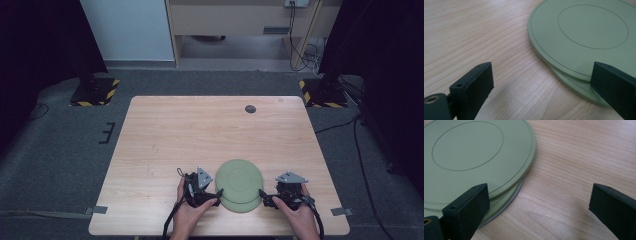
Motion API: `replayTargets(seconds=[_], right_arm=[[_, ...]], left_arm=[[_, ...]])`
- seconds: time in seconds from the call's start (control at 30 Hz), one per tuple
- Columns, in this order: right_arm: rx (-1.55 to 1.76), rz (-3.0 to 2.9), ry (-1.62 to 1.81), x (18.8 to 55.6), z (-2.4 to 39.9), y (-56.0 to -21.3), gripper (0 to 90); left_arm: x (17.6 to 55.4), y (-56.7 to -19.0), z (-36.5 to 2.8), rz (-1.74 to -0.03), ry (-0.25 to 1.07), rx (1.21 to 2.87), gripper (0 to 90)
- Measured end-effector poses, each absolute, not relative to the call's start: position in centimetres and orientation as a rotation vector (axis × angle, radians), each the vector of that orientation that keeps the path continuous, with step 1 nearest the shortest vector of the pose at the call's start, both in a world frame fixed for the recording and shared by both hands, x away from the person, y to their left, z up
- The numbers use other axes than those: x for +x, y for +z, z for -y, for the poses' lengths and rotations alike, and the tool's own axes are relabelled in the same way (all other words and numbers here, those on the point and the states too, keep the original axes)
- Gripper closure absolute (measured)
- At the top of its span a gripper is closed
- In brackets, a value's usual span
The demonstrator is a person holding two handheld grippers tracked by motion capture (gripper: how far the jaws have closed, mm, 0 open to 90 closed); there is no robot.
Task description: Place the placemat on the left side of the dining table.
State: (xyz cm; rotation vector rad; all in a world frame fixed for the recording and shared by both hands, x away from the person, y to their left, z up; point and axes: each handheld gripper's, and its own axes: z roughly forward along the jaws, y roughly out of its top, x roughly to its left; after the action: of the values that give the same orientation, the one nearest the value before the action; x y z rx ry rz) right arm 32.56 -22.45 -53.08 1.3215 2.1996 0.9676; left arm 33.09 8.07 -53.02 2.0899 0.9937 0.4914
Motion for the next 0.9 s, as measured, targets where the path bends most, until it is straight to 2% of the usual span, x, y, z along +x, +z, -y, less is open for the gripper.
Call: replayTargets(seconds=[0.6,0.9], right_arm=[[1.293,-2.213,0.978,32.2,22.38,-52.85,6.0],[1.304,-2.203,0.963,32.53,22.04,-53.03,3.5]], left_arm=[[32.92,-53.08,-7.84,-0.979,0.483,2.106,4.3],[33.51,-53.24,-7.83,-1.028,0.468,2.078,2.9]])
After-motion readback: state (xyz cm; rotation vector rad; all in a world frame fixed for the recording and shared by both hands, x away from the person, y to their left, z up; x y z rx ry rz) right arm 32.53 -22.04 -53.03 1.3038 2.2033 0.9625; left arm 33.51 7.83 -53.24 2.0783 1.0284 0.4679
